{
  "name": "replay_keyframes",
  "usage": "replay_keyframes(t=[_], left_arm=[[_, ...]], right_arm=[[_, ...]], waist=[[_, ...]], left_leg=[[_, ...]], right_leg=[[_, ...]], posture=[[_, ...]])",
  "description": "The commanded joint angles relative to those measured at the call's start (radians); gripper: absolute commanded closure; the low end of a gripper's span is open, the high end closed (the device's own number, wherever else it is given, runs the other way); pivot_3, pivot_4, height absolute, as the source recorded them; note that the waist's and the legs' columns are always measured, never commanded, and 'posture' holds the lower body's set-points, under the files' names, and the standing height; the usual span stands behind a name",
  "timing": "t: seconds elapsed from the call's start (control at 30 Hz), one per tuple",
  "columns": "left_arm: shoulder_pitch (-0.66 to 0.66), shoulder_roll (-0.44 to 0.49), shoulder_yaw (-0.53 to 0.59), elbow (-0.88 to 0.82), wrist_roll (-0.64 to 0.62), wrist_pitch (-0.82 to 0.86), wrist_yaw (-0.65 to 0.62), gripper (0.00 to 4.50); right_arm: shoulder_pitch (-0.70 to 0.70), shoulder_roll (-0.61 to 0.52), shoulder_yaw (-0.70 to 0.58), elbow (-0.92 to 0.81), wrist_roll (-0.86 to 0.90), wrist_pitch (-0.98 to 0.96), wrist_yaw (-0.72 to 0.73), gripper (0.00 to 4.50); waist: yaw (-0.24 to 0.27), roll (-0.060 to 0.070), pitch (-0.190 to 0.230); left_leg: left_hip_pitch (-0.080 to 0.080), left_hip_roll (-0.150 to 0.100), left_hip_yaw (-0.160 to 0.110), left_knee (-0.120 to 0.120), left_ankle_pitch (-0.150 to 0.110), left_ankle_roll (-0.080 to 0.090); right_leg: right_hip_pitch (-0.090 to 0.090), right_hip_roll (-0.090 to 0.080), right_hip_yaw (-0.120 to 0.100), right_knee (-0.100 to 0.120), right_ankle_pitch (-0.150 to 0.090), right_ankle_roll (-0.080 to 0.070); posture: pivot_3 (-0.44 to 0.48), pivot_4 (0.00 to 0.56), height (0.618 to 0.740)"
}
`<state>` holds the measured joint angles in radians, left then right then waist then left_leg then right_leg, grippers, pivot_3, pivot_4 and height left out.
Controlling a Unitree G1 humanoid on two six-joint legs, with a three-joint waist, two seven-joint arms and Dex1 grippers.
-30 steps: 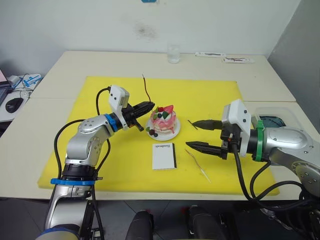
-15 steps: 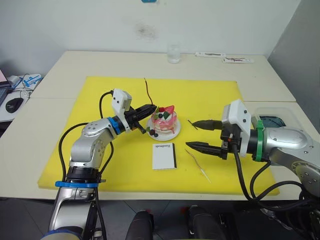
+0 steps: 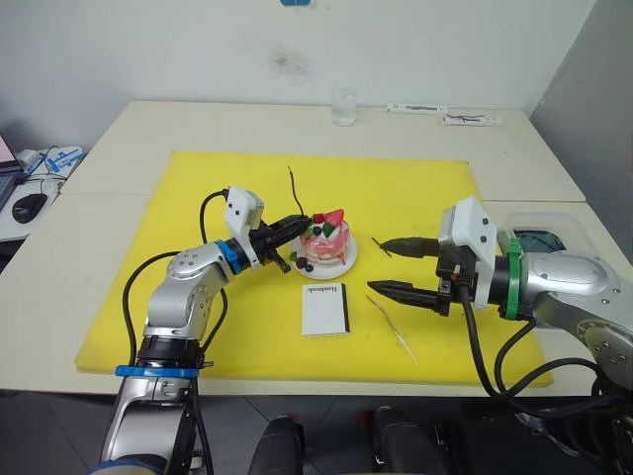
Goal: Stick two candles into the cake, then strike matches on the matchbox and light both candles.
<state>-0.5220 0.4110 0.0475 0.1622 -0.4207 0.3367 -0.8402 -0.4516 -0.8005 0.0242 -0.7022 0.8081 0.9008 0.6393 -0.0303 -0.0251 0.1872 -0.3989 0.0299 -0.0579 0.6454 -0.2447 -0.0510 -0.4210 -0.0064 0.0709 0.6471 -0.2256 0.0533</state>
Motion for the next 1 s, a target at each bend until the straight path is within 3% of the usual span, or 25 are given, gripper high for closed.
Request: replay_keyframes(t=[0.03, 0.07, 0.4, 0.63, 0.7, 0.77, 0.87, 0.93, 1.0], left_arm=[[-0.015, -0.009, 0.011, -0.022, -0.016, 0.018, 0.010, 4.50], [-0.019, -0.011, 0.022, -0.027, -0.026, 0.028, 0.018, 4.50], [0.022, 0.037, 0.119, -0.163, -0.111, 0.155, 0.078, 1.36], [0.053, 0.129, 0.216, -0.284, -0.173, 0.263, 0.127, 1.36], [0.086, 0.194, 0.222, -0.333, -0.174, 0.275, 0.092, 1.36], [0.175, 0.316, 0.188, -0.412, -0.131, 0.224, -0.030, 1.36], [0.289, 0.438, 0.176, -0.535, -0.165, 0.243, -0.142, 0.79], [0.371, 0.501, 0.160, -0.644, -0.213, 0.258, -0.226, 0.17], [0.423, 0.530, 0.149, -0.727, -0.267, 0.285, -0.273, 0.02]], right_arm=[[-0.011, 0.002, -0.007, -0.026, -0.004, -0.016, 0.007, 1.39], [-0.010, 0.002, -0.007, -0.026, -0.004, -0.016, 0.007, 1.39], [0.004, 0.007, -0.014, -0.031, -0.001, -0.018, 0.002, 1.34], [0.014, 0.018, -0.037, -0.020, -0.019, -0.043, -0.006, 1.34], [0.027, 0.002, -0.052, -0.025, -0.021, -0.047, 0.002, 1.34], [0.058, -0.024, -0.084, -0.040, -0.002, -0.034, 0.009, 1.34], [0.126, -0.066, -0.136, -0.071, 0.031, -0.014, 0.020, 0.78], [0.204, -0.100, -0.161, -0.100, 0.019, -0.019, 0.033, 0.13], [0.275, -0.116, -0.182, -0.126, 0.010, -0.023, 0.033, 0.01]], waist=[[0.000, 0.000, 0.000], [0.000, 0.000, 0.000], [-0.001, 0.000, 0.000], [-0.002, 0.000, 0.000], [-0.003, 0.000, 0.000], [-0.003, 0.000, 0.000], [-0.002, 0.000, 0.000], [0.003, 0.000, 0.000], [0.007, 0.000, 0.000]], left_leg=[[0.000, 0.000, 0.000, 0.000, 0.000, 0.000], [0.000, 0.000, 0.000, 0.000, 0.000, 0.000], [0.000, 0.000, 0.000, 0.000, 0.000, 0.000], [0.000, 0.000, -0.001, 0.000, 0.000, 0.000], [0.000, 0.000, 0.000, 0.000, 0.000, 0.000], [0.000, 0.000, 0.000, -0.001, 0.000, 0.000], [0.000, 0.000, 0.001, -0.002, 0.000, 0.000], [0.000, 0.000, 0.001, -0.002, 0.000, 0.000], [0.000, 0.001, 0.000, -0.002, 0.000, 0.000]], right_leg=[[0.000, 0.000, 0.000, 0.000, 0.000, 0.000], [0.000, 0.000, 0.000, 0.000, 0.000, 0.000], [0.000, 0.000, 0.000, 0.000, 0.000, 0.000], [0.000, 0.000, 0.000, 0.001, 0.000, 0.000], [0.000, 0.000, 0.000, 0.001, 0.000, 0.000], [-0.001, 0.000, 0.000, 0.000, 0.000, -0.001], [-0.001, 0.000, 0.000, 0.000, -0.002, -0.003], [-0.001, -0.001, 0.000, 0.000, -0.003, -0.004], [0.000, -0.001, -0.001, -0.001, -0.005, -0.007]], posture=[[0.000, 0.150, 0.740], [0.000, 0.150, 0.740], [0.000, 0.150, 0.740], [0.000, 0.150, 0.740], [0.000, 0.150, 0.740], [0.000, 0.150, 0.740], [0.000, 0.150, 0.740], [0.000, 0.150, 0.740], [0.000, 0.150, 0.740]])
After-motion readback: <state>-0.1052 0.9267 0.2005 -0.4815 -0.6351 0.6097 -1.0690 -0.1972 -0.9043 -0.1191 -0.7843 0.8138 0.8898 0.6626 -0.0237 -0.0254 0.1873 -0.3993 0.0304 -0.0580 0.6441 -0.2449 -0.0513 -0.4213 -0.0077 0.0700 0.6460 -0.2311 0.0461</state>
